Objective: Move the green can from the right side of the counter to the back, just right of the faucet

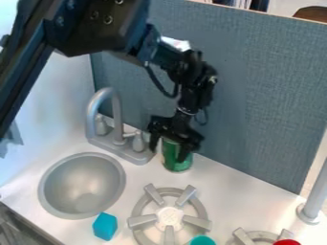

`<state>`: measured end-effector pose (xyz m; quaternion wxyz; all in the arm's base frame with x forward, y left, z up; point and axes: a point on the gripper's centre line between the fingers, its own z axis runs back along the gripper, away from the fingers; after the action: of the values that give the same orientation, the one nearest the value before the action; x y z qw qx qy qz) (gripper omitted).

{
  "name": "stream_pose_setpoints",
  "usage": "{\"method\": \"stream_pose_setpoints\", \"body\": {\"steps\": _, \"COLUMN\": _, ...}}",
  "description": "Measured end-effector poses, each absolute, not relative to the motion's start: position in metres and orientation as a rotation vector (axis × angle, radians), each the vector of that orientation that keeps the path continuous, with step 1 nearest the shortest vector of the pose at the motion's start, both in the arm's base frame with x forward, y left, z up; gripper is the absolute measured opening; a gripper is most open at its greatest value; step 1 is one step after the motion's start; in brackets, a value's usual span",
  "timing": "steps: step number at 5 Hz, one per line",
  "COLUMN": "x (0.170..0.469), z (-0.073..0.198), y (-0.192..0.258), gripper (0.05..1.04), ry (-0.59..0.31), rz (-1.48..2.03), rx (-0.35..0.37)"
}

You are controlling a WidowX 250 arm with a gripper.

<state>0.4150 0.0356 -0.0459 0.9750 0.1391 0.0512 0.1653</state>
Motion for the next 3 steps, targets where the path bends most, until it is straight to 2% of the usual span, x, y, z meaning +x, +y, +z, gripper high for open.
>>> {"method": "stream_pose_setpoints", "body": {"steps": 2, "x": 0.412, "z": -0.036, "y": 0.026, "gripper": 1.0, "ry": 0.071, "rz": 0.316, "rx": 0.187}}
{"method": "stream_pose_setpoints", "body": {"steps": 3, "x": 0.408, "z": -0.018, "y": 0.022, "gripper": 1.0, "ry": 0.032, "rz": 0.297, "rx": 0.143}}
